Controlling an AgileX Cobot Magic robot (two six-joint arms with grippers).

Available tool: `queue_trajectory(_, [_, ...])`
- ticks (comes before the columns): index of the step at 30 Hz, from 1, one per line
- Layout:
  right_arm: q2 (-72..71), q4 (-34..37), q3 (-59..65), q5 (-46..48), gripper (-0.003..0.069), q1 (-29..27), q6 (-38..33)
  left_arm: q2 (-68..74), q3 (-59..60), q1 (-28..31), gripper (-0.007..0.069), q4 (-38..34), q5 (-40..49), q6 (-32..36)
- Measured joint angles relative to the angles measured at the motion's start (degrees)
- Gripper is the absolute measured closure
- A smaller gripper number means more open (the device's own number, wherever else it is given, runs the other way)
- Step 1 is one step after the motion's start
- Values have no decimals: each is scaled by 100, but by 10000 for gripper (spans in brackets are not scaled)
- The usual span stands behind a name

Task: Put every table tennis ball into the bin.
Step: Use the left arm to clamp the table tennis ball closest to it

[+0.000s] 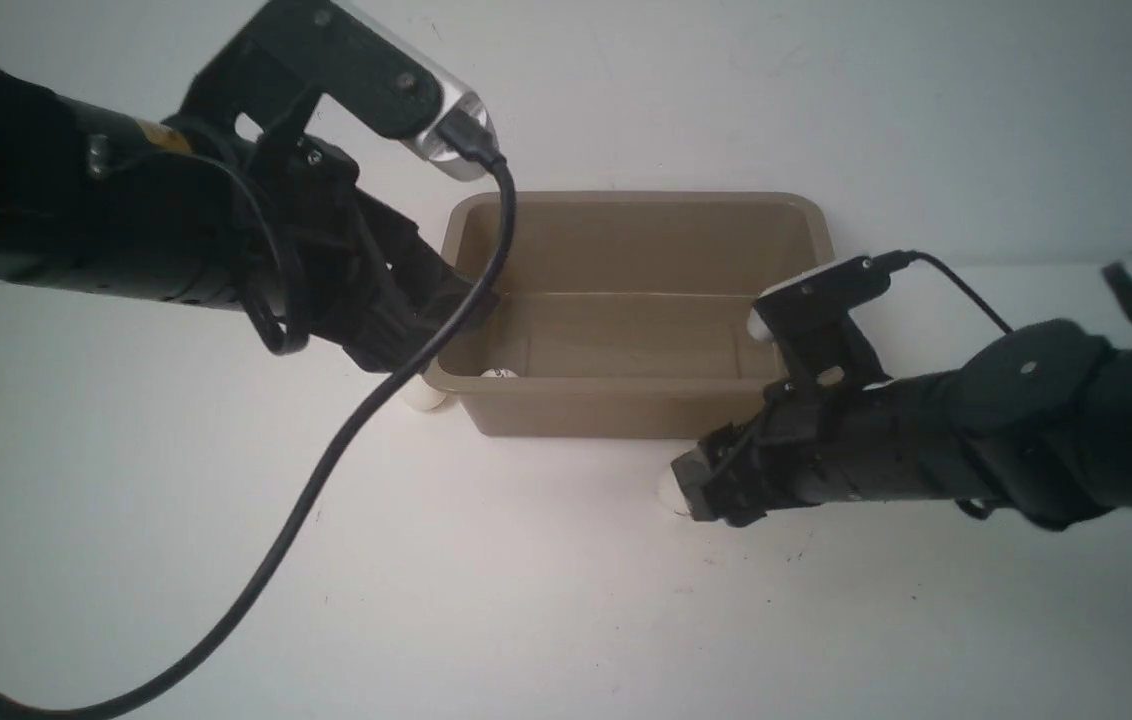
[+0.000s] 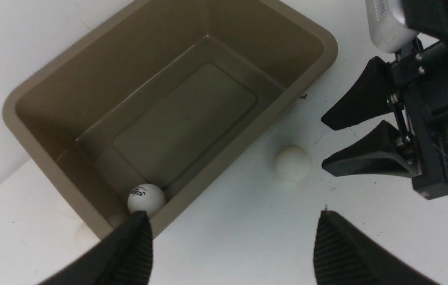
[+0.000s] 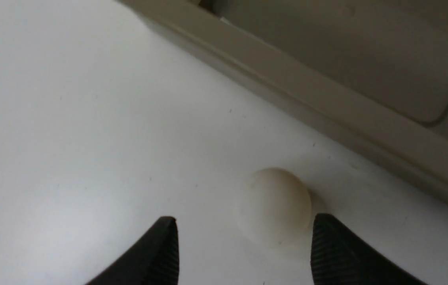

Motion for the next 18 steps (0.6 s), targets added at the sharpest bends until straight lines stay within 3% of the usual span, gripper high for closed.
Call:
queue_trajectory(6, [74,507,-5,-458,227,181,-31,-91,0,0,135,74,14,0])
queue_trajectory(18, [722,592,-11,-500,194,181,-38,-95,0,0,134,91,42,0])
